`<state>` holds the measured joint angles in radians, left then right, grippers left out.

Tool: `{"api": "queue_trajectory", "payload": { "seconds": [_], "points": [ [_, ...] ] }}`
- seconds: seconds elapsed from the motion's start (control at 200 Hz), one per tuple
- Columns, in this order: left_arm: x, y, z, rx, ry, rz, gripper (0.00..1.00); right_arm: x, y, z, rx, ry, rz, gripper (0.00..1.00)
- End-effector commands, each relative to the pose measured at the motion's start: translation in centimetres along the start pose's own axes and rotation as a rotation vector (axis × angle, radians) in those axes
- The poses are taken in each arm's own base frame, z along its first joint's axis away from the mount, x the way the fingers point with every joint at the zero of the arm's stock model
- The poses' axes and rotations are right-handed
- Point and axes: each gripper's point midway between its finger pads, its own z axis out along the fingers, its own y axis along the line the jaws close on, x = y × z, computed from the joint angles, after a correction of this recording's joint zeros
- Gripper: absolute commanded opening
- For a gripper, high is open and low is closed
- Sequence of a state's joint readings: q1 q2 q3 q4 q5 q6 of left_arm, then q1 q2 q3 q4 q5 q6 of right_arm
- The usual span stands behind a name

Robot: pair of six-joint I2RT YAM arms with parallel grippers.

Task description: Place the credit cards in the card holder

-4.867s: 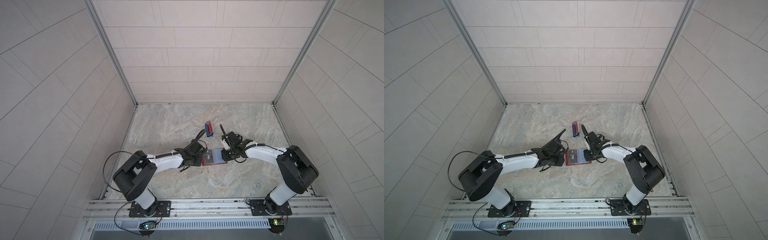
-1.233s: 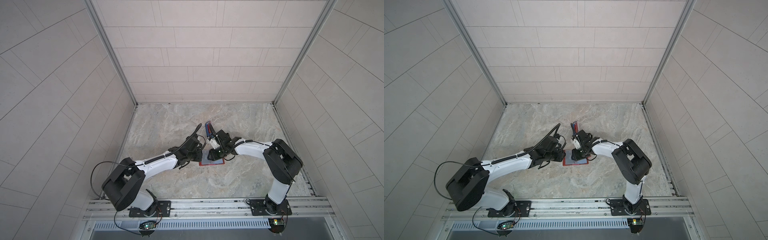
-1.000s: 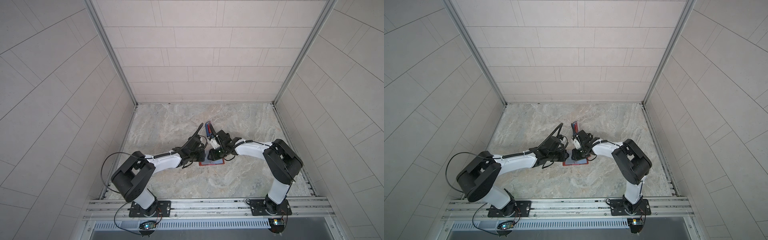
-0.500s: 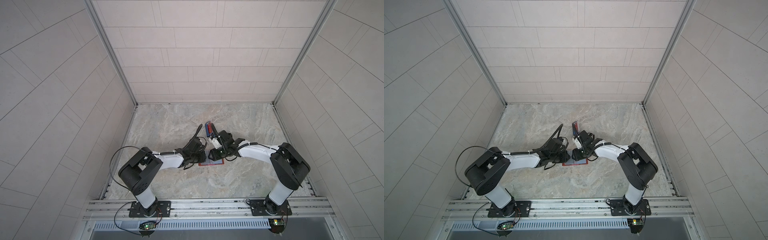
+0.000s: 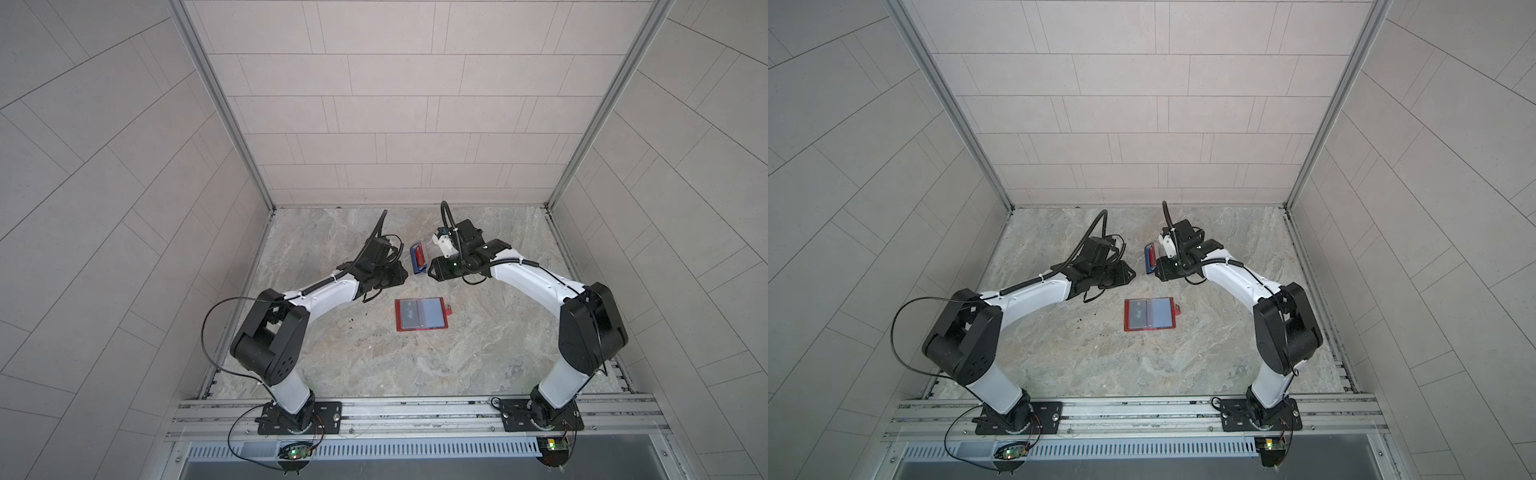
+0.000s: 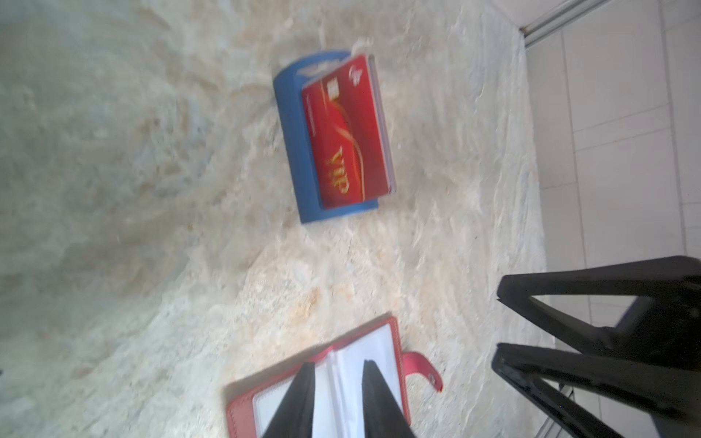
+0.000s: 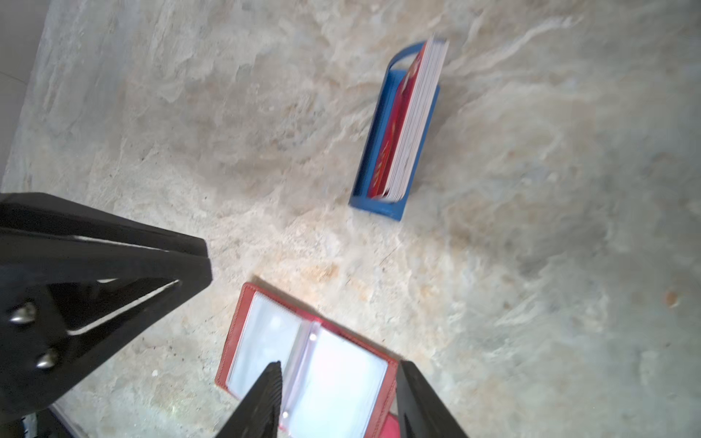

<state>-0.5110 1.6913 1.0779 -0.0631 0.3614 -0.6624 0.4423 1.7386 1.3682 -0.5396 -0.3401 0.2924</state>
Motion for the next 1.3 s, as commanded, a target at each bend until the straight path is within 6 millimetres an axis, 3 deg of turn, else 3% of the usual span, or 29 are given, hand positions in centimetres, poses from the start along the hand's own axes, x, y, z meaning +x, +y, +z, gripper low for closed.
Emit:
{"api": "queue_trajectory", "payload": {
  "seconds": [0.0,0.185,0.41,0.801,1.296],
  "points": [
    [-1.0,0.2,1.2,0.017,0.040,0.000,0.28,0.2,-1.1,1.0,0.005,0.095,-0.026,0.53],
    [-4.9,0.3,3.1,0.042,-0.006,-0.022,0.31,-2.4,-1.8,3.1,0.002,0.115,-0.007,0.55],
    [-7.2,1.1,5.9,0.079,-0.020,-0.077,0.33,-4.3,-2.7,5.5,0.029,0.119,0.031,0.55],
    [-7.1,2.8,10.7,0.108,0.082,-0.173,0.33,-6.1,-4.0,7.7,0.065,0.135,0.052,0.54],
    [-5.5,4.5,13.4,0.096,0.157,-0.212,0.32,-6.6,-4.9,9.8,0.102,0.174,0.068,0.50]
  ]
}}
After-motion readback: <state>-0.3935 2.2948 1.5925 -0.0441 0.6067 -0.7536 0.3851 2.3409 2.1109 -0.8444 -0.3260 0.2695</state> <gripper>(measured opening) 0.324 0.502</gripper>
